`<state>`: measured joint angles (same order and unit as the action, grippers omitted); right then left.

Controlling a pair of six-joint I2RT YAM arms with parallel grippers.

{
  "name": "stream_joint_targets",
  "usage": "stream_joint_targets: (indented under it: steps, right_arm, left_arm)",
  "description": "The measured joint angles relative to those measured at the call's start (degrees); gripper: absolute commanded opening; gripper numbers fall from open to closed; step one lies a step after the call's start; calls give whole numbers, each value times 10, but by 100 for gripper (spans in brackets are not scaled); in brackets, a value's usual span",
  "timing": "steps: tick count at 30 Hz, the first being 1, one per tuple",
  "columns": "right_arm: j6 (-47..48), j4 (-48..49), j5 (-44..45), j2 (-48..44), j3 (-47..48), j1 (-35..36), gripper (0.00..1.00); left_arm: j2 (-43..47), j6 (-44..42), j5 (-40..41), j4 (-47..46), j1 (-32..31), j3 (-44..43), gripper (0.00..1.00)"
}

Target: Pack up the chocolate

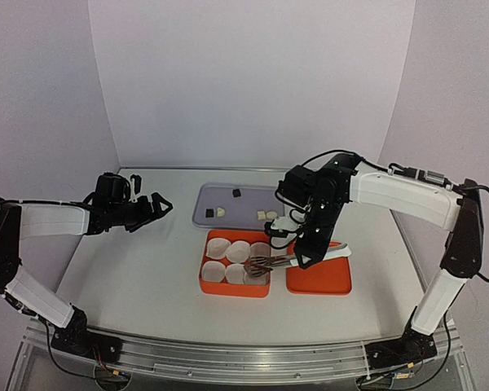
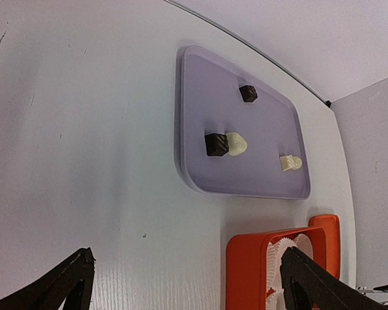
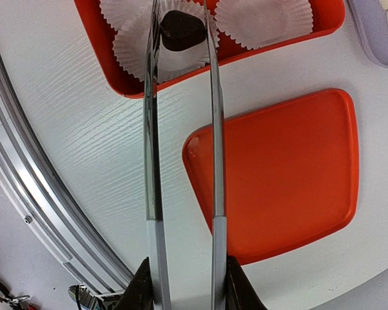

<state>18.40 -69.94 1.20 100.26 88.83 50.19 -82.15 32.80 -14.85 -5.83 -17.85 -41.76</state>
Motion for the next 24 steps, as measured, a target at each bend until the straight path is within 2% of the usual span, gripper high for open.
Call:
stream_joint_targets:
  steps: [15,24]
  right_arm:
    - [12,-17,19,20,27,8,12]
    - [14,-31,23,29,40,12,20]
  left_arm:
    - [0,0,4,2,0,-2,100]
    - [0,-2,11,3,0,-2,100]
